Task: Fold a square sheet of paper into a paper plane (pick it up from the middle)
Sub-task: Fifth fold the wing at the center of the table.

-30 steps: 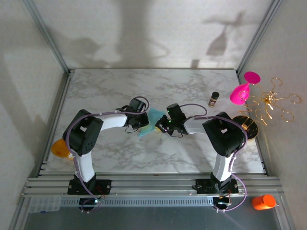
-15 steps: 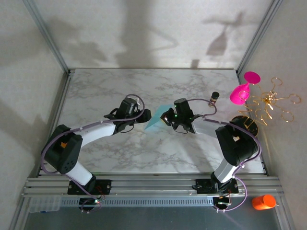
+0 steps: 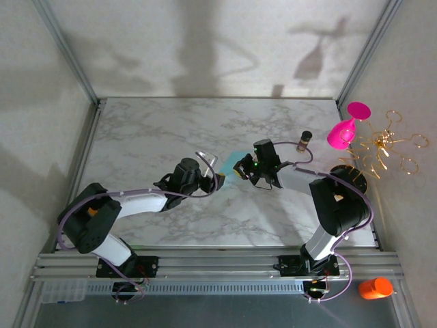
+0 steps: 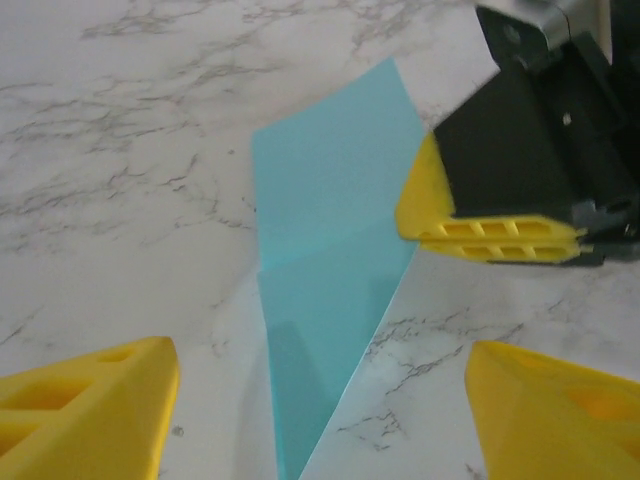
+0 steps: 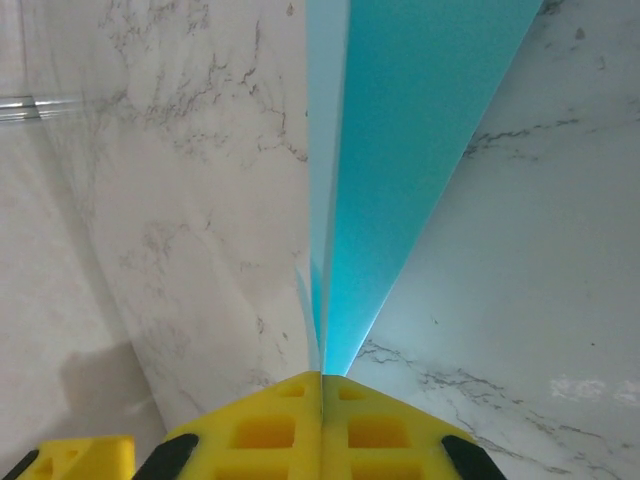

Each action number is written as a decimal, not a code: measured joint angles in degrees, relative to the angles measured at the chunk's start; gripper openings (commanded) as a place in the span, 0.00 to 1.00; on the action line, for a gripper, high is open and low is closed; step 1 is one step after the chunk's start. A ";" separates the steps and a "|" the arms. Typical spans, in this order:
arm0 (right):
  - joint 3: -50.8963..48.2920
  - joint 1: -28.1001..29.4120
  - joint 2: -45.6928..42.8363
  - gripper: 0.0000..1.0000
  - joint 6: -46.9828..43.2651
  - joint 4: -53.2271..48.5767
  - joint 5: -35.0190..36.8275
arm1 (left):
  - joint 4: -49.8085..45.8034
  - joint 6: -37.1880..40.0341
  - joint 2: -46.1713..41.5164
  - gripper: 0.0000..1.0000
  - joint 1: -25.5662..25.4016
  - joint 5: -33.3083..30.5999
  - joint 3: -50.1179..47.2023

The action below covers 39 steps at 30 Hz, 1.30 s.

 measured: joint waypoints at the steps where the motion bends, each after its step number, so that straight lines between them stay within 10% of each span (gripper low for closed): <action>1: 0.00 -0.09 0.00 0.03 0.00 -0.07 -0.42 | 0.11 1.86 1.07 0.73 -0.68 -0.37 0.20; 34: 0.07 -0.70 0.00 0.08 -0.20 -1.53 -5.62 | 4.85 22.14 12.02 0.24 -4.20 -7.85 2.56; 39: 0.11 -0.70 0.02 0.31 -0.39 -1.90 -5.62 | 4.87 21.86 12.31 0.14 -4.20 -7.21 2.56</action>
